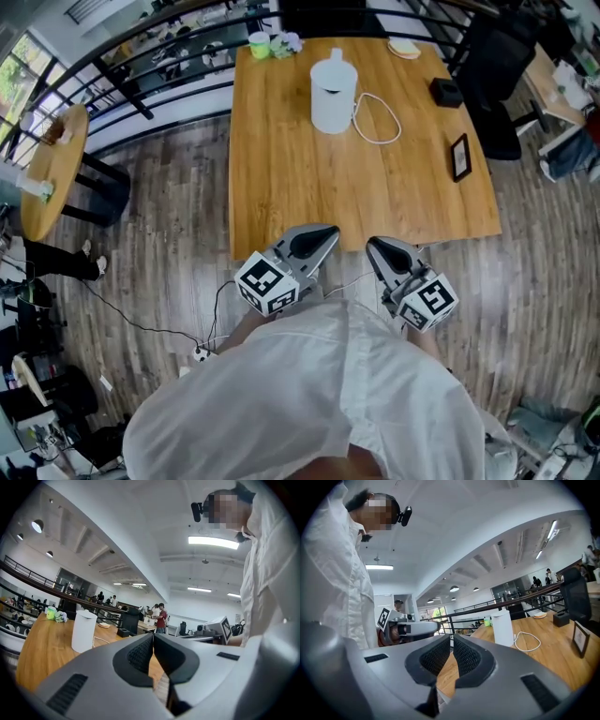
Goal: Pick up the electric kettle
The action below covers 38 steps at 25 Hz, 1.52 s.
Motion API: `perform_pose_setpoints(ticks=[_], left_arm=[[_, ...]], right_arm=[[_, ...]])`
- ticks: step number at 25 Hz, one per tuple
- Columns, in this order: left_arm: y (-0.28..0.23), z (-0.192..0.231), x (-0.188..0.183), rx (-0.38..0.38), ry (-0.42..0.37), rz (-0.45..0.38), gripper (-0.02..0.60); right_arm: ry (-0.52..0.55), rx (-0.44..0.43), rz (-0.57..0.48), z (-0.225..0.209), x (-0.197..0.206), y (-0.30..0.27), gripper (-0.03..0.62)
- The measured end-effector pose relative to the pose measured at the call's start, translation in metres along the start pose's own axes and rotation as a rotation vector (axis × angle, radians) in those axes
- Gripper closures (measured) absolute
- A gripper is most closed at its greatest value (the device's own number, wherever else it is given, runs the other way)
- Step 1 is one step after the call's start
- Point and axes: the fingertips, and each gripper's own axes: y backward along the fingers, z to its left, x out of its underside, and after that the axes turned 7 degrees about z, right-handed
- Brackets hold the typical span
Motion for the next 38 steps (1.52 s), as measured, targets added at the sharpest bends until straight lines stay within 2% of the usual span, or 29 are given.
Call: perform_pose_setpoints(ticks=[9,19,22,25,28,38], left_arm=[[-0.018,0.093,-0.023,-0.002,0.014,-0.022,0.574],[-0.030,0.179,-0.045,0.043,-0.010,-0.029,0.574],[-0.036,0.191,-0.047,0.044,-0.021,-0.030,0.574],[-0.039,0.199,-0.045,0.031,0.003,-0.028,0.574],[-0.044,0.202,-0.039,0.024,0.022,-0.017,0.574],[-0.072,0.212,-0.034,-0.042,0.013,0.009,0.574]], right_arm=[[-0.033,0.042,-0.005,-0.051,-0.028,-0.066,0.579],[-0.070,0.163,-0.016,-0.099,-0.055,-0.106,0.579],[-0.082,0.172,0.000,-0.108,-0.055,-0.110,0.579],[-0.083,0.174,0.017,-0.117,-0.058,-0.114,0.579],[-0.080,0.157,0.038,-0.126,-0.058,-0.118,0.579],[-0.096,0.100,0.056,-0.170,-0.047,-0.124,0.579]])
